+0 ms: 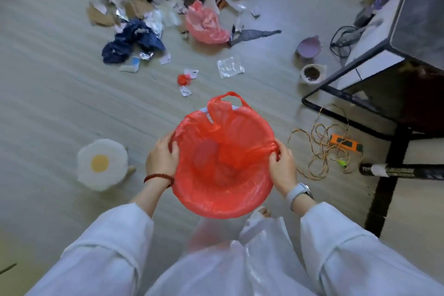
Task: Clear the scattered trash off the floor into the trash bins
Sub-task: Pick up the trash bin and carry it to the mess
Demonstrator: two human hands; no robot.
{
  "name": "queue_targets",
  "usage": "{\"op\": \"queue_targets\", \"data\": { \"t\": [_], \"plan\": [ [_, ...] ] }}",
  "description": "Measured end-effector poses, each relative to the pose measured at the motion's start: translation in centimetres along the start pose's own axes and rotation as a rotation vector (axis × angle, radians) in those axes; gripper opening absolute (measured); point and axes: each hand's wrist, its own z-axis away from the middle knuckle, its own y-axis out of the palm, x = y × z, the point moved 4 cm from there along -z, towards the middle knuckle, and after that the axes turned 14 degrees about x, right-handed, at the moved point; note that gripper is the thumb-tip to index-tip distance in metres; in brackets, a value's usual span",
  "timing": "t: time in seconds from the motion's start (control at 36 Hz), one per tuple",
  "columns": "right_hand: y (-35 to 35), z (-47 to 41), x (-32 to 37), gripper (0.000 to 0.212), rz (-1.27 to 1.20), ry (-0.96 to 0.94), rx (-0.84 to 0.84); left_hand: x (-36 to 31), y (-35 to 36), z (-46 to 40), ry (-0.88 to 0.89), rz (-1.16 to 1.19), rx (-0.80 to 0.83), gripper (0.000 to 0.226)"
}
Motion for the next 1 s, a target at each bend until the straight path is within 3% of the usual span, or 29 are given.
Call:
{"op": "queue_targets", "data": {
  "t": [0.14, 0.31, 0.61, 0.78, 1.0],
  "plan": [
    [3.7, -4.5, 9.7, 0.038, 0.046, -0.098, 0.085, 2.7, -7.9, -3.3, -0.110, 0.055, -0.120, 0.038],
    [4.9, -12.0, 20.3, 0.038, 0.071, -0.199, 0.080, 1.9, -14.7, -10.6, -0.110, 0.117, -0.216, 0.039],
    [6.3, -36.3, 37.0, 0.043, 0.180, -0.310, 0.061, -2.7, -21.8, -36.3, -0.114, 0.269, -0.099, 0.052],
    [10.5, -51.3, 38.8, 0.050, 0.260, -0.226, 0.026, -0.8, -18.5, -53.4, -0.162, 0.267, 0.048, 0.055],
    [18.3, -66.1, 34.2, 0.054, 0.237, -0.123, -0.011, 4.3, -10.9, -69.7, -0.199, 0.098, 0.121, 0.068]
  ]
}}
